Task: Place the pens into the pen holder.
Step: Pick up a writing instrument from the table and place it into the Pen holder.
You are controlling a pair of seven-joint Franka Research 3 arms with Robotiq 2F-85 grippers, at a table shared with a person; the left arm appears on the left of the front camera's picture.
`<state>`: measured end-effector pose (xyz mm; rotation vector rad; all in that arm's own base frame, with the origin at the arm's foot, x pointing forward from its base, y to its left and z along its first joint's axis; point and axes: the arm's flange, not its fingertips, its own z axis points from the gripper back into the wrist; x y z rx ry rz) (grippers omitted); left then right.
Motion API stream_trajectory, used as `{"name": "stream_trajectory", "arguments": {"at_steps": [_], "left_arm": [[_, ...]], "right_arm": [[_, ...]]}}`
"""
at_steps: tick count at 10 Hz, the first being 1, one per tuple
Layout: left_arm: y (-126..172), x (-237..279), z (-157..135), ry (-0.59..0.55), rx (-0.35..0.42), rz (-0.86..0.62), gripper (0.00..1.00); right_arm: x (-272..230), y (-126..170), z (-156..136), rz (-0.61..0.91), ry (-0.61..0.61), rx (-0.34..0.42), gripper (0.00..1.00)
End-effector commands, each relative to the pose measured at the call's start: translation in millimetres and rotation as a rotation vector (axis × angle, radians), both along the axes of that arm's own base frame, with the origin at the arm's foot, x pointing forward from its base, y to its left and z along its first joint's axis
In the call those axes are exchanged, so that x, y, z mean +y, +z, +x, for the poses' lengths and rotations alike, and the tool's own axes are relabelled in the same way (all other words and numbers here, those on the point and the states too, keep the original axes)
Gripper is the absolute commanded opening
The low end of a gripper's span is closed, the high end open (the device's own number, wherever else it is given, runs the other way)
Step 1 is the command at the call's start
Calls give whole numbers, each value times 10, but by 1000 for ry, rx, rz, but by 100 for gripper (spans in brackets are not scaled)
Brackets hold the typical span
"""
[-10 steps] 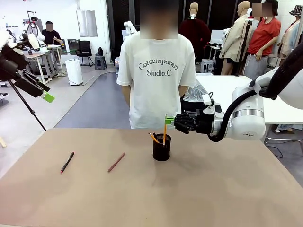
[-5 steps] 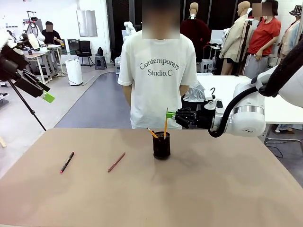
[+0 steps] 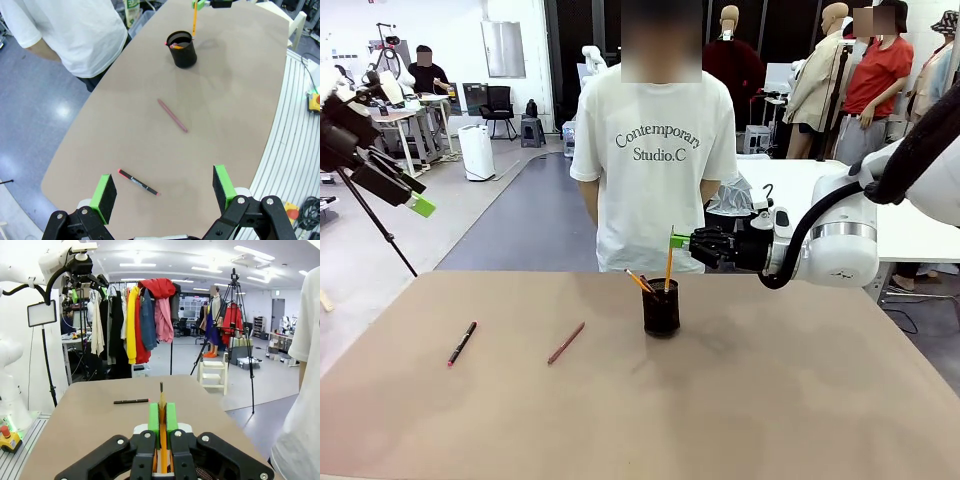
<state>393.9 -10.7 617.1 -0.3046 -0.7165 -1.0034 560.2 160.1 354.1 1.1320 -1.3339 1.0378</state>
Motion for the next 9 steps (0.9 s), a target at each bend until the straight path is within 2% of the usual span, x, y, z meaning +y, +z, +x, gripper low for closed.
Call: {"name": "stream_trajectory", "arguments": {"at_steps": [1,3,5,9], "left_arm": [[7,5,2,-4,-2,-5,100],[7,5,2,-4,-2,-5,100],[7,5,2,-4,-2,-5,100],[7,5,2,-4,-2,-5,100]], "right_arm": [[-10,107,16,-22,46,51,0],[-57,144,18,-40,59,82,0],[-58,126,60,-42,27,40,0],[0,-15,132,13,-4,16,0]]}}
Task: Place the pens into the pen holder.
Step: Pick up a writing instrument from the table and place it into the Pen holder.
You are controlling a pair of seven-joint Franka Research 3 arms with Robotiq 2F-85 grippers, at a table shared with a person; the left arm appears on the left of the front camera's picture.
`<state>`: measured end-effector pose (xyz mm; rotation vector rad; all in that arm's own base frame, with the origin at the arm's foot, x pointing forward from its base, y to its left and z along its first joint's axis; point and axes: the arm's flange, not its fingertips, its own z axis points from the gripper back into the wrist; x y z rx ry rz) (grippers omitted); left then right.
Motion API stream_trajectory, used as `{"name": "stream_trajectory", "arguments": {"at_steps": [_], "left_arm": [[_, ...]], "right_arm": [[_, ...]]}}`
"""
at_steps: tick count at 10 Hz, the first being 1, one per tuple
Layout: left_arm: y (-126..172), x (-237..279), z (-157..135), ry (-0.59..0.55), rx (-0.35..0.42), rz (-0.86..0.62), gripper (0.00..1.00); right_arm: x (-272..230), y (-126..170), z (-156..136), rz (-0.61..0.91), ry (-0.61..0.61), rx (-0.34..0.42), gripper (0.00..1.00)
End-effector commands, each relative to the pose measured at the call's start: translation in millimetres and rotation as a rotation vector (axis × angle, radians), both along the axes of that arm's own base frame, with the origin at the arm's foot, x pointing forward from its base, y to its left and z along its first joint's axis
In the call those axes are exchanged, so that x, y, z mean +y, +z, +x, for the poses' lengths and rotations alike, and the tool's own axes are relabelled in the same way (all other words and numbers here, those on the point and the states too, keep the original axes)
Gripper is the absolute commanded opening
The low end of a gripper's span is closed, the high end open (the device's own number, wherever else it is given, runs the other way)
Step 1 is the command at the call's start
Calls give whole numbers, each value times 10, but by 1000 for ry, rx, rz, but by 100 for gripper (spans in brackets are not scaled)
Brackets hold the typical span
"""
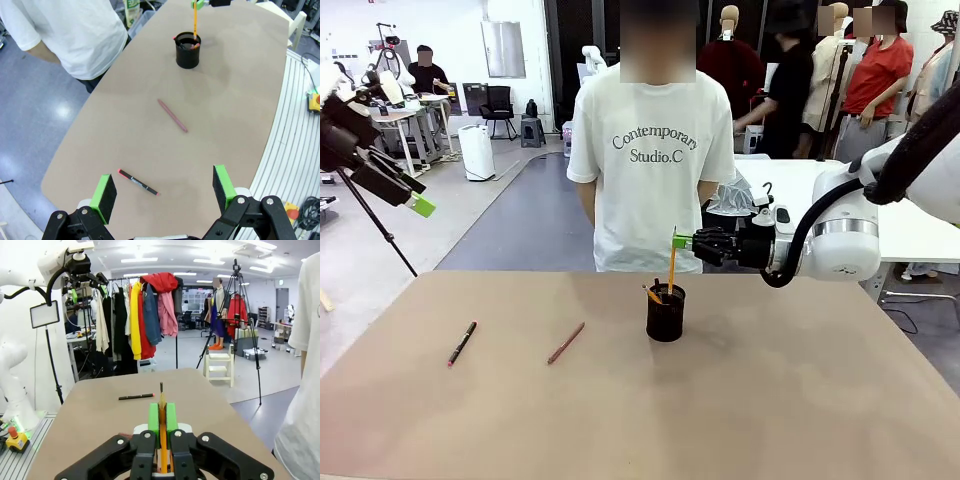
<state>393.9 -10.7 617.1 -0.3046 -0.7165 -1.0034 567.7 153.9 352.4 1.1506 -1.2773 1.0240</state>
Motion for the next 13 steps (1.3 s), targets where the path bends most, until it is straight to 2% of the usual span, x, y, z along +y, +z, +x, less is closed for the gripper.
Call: {"name": "stream_trajectory", "arguments": {"at_steps": [1,2,6,9,11,12,13], "left_arm": [[7,5,2,-4,-2,-5,100],[7,5,2,-4,-2,-5,100],[7,5,2,-4,-2,-5,100],[7,5,2,-4,-2,-5,100],[7,5,2,-4,-2,-5,100],[7,5,2,-4,-2,-5,100],[7,5,2,-4,-2,-5,100]], "right_arm": [[75,-15,89,9,-26,-45,0],[0,0,0,0,0,0,0],[0,0,0,0,0,0,0],[-39,-35,16,-15,-7,-5,54],[-128,55,28,-17,-8,0,90],[-185,127,29,-33,-3,9,100],[-278,236,36,-93,16,25,100]]}}
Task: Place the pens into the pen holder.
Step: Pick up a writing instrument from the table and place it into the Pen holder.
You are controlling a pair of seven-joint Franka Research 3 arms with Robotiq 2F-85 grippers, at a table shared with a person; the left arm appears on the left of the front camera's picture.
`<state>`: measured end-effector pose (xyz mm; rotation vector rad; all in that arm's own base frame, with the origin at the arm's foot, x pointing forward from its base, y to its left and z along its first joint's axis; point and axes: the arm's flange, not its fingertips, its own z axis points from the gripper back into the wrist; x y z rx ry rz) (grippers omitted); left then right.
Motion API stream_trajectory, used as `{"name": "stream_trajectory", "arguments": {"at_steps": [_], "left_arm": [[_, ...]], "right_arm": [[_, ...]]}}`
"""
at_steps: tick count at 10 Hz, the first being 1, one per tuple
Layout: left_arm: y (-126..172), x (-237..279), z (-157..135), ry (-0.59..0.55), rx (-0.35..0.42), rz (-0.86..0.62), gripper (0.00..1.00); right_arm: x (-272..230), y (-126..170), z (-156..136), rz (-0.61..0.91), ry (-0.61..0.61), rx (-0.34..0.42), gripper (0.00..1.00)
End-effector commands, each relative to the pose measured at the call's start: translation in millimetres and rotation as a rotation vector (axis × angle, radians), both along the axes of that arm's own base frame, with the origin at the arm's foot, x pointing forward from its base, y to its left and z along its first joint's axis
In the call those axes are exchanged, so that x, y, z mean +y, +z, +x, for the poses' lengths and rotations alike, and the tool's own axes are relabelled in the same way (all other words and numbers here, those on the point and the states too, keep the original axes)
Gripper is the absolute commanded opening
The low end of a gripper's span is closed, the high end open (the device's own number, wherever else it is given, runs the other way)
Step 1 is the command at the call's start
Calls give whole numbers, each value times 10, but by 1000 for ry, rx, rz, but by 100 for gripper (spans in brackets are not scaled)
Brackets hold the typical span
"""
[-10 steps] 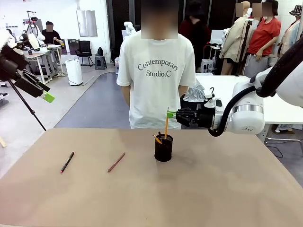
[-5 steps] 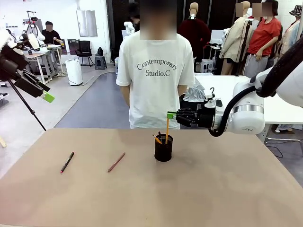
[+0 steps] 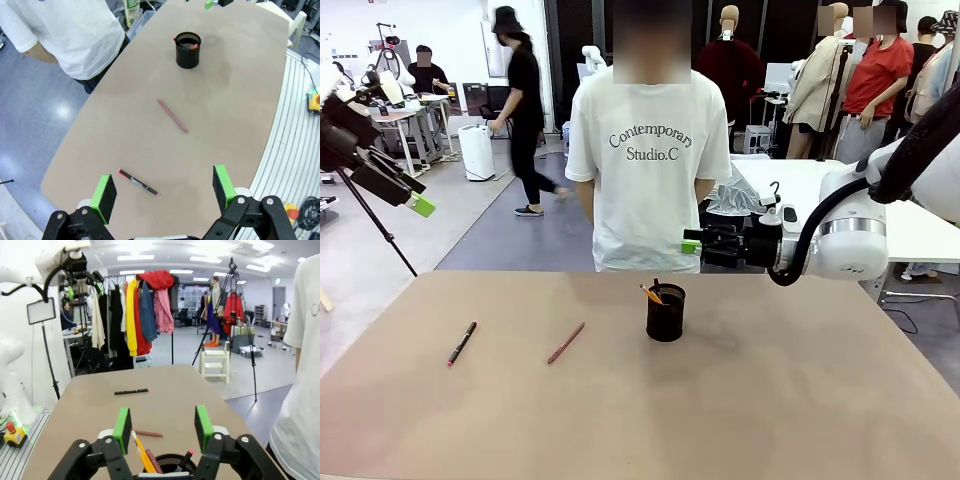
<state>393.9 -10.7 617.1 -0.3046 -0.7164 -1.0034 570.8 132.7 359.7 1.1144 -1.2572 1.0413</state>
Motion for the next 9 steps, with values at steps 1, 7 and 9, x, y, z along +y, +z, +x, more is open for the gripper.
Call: {"name": "stream_trajectory", "arguments": {"at_steps": [1,7,9], "left_arm": [[7,6,2,-4,-2,-5,100],[7,6,2,-4,-2,-5,100],[7,6,2,-4,-2,-5,100]], "right_arm": [[-220,307,20,-154,61,66,100],[-981,905,146,-406,236,46,100],[-1074,919,197,-432,254,29,100]]}}
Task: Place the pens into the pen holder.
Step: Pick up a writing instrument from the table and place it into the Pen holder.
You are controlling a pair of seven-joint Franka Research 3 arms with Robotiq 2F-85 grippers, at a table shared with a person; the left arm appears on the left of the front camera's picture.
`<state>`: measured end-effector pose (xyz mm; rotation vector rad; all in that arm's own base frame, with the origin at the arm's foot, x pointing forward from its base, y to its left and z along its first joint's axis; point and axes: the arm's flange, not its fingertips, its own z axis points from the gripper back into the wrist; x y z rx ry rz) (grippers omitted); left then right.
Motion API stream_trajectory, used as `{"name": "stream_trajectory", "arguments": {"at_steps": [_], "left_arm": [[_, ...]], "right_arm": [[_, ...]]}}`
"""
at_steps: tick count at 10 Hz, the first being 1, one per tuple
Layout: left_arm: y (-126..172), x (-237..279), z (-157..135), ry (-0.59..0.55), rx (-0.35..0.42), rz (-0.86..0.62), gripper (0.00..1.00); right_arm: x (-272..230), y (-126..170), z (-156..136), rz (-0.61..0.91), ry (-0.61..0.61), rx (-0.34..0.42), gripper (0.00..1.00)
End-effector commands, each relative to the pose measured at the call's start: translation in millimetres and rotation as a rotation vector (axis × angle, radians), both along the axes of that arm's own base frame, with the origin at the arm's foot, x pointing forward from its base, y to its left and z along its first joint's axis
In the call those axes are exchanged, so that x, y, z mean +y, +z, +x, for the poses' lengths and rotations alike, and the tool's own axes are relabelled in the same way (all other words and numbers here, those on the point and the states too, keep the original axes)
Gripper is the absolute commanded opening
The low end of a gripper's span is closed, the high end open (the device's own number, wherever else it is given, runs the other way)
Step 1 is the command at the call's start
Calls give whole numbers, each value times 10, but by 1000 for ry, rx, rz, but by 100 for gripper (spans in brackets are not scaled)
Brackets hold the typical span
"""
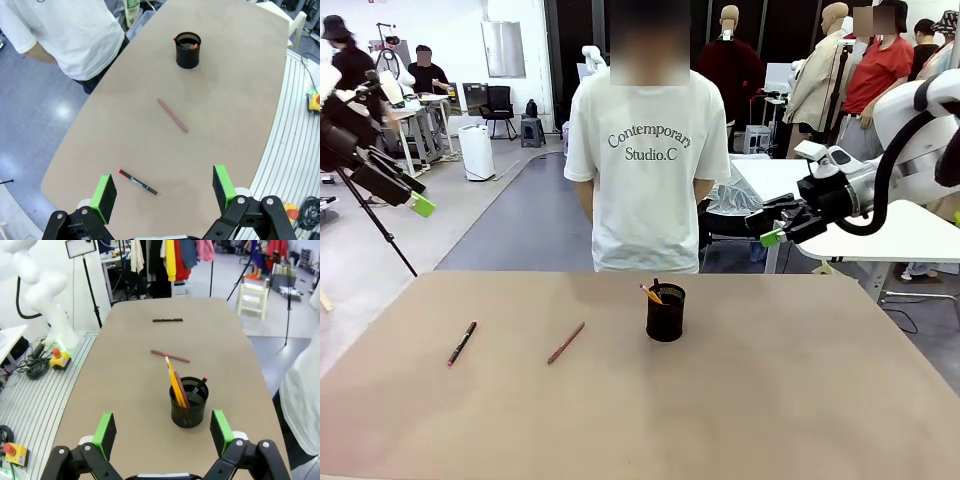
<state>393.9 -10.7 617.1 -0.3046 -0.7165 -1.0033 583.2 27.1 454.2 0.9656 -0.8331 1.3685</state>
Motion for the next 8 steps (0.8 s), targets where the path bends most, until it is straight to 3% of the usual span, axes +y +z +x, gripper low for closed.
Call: {"name": "stream_trajectory", "arguments": {"at_steps": [1,6,8], "left_arm": [[7,5,2,-4,-2,-5,100],[7,5,2,-4,-2,-5,100],[7,5,2,-4,-2,-5,100]], "right_arm": [[-62,-25,86,-44,15,-32,100],[-166,6,108,-135,18,-98,100],[-162,-20,78,-110,16,-55,100]]}}
